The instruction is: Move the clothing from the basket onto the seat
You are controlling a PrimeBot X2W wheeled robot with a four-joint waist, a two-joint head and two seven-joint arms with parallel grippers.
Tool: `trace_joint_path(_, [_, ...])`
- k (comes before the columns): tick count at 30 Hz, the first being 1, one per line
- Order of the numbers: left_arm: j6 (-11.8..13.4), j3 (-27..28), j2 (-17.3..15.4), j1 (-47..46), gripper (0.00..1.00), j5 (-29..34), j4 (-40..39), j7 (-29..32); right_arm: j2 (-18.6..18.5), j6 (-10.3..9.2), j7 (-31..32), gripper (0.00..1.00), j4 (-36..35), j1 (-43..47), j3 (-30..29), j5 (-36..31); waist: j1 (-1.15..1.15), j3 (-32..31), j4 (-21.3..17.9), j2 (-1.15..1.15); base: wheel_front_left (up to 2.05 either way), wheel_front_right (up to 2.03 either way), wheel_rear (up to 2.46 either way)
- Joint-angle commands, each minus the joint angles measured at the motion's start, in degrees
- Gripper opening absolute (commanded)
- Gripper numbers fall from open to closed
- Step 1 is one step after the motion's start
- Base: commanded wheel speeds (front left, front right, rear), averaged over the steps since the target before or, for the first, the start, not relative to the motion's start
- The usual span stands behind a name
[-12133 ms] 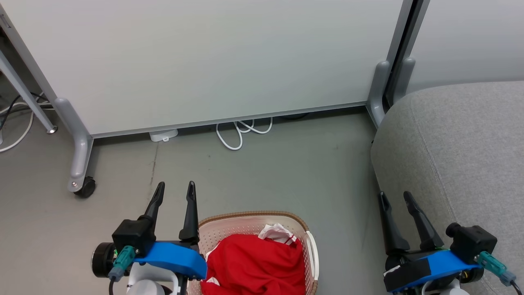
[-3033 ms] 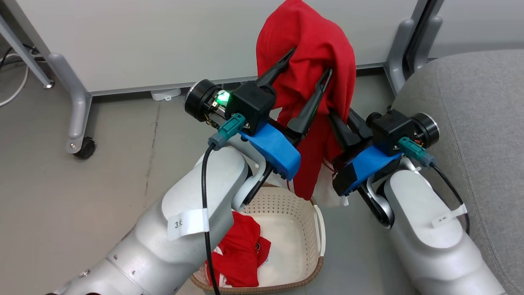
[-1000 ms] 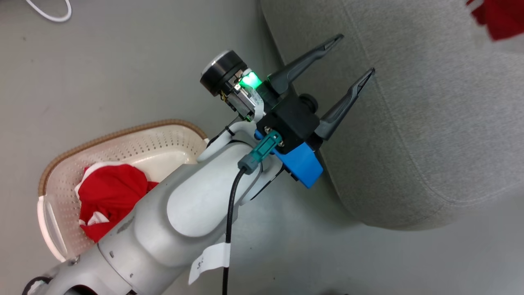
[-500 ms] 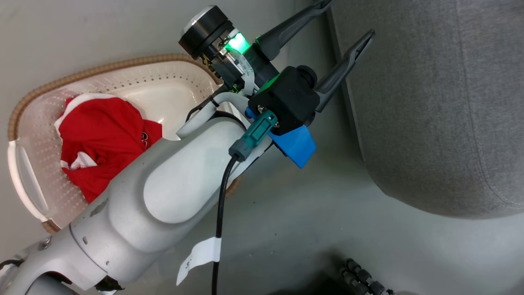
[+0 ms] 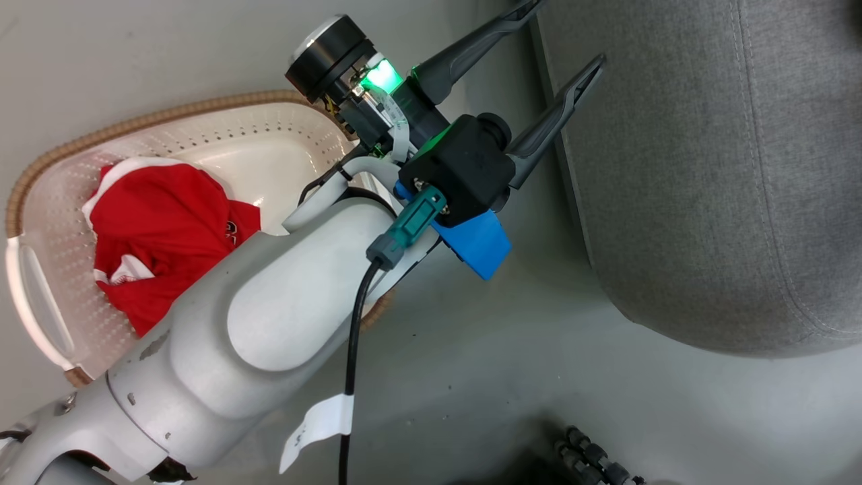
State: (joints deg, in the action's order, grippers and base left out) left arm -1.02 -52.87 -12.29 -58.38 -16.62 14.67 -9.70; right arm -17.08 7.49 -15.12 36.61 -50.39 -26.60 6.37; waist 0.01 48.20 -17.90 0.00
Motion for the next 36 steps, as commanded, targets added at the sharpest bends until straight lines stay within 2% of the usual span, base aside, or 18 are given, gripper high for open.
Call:
trace_joint_path(1, [0.3,0.1,-0.2,0.3,1.00,-0.1,0.0,-0.4,-0.3,0.01,-0.1,1.00,-0.4,1.1,0.3,-0.2,-0.01,-0.6,0.3,0.00,0.00,0.00,0.00])
trace_joint_path(8, [1.2,1.4,1.2,3.2,1.00,-2.3,2.3,-3.9,-0.6,0.00,-0.1,1.00,-6.4,9.9,2.7,-0.4,-0.01,-7.8,1.4,0.00,0.00,0.00,0.00])
trace_joint_path(13, [2.5,4.4,1.5,7.6,1.00,-4.9,4.3,-5.3,0.4,0.00,0.0,1.00,-12.1,18.1,4.6,1.1,-0.01,-15.5,2.0,0.00,0.00,0.00,0.00])
trace_joint_path(19, [4.3,12.5,0.6,15.0,1.00,-6.1,1.9,-5.5,2.2,0.01,0.0,1.00,-21.0,25.1,9.5,2.7,-0.01,-23.7,3.6,0.00,0.00,0.00,0.00])
trace_joint_path(25, [4.8,22.0,0.3,23.0,1.00,-4.7,-1.0,-5.6,4.2,0.01,-0.1,1.00,-28.2,29.5,15.3,3.7,-0.01,-29.8,7.1,0.00,0.00,0.00,0.00])
trace_joint_path(36, [2.3,35.8,2.6,36.4,1.00,0.2,-3.0,-5.6,7.7,0.01,0.0,1.00,-34.4,36.3,24.1,3.7,-0.01,-38.2,12.9,0.00,0.00,0.00,0.00])
